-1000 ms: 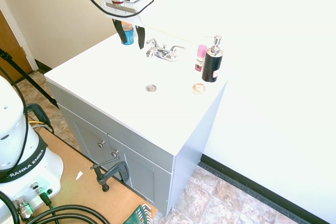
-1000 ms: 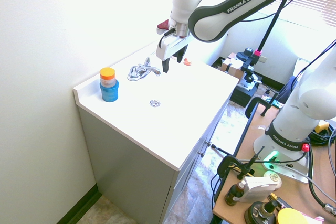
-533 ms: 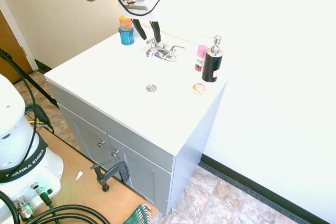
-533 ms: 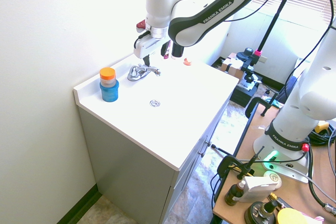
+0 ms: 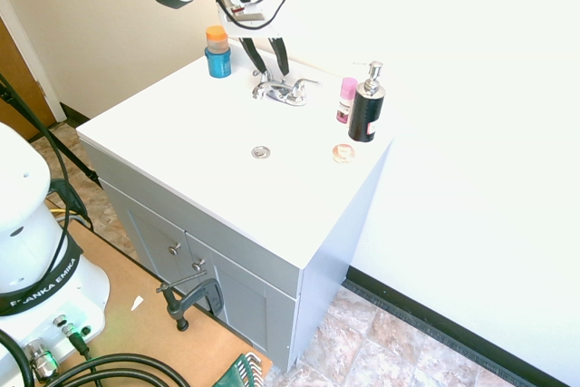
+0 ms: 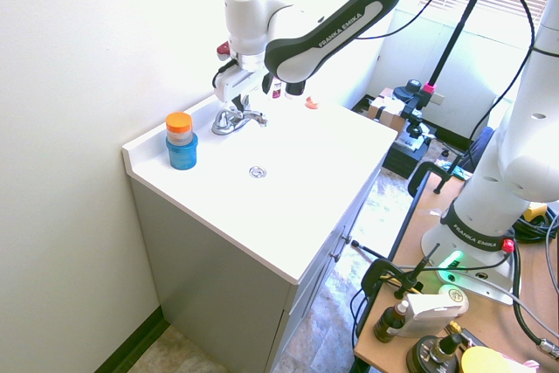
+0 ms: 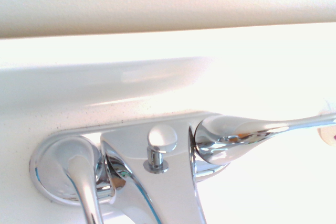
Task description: Turn off the hot water
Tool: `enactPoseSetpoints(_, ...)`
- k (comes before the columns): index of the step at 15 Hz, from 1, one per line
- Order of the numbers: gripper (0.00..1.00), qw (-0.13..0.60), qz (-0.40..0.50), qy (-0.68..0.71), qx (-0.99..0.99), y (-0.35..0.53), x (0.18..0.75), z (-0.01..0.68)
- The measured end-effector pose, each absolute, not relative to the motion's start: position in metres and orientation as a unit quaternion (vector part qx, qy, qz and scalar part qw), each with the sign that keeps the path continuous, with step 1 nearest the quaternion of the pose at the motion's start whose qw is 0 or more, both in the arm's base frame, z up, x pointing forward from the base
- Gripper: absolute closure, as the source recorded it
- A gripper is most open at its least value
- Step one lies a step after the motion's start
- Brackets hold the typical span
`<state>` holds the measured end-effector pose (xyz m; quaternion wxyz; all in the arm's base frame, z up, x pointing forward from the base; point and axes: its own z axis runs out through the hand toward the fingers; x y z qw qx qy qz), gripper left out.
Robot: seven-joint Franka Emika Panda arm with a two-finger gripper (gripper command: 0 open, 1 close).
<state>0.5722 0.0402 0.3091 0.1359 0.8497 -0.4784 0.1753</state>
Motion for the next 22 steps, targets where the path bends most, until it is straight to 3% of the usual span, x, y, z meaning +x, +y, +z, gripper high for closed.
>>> enactPoseSetpoints(16,0.0,0.104,0.175,-0.472,0.858,0.078,0.609,0.329)
enactPoseSetpoints(22,0.0,0.092,0.136,-0.496,0.853,0.051,0.558,0.34)
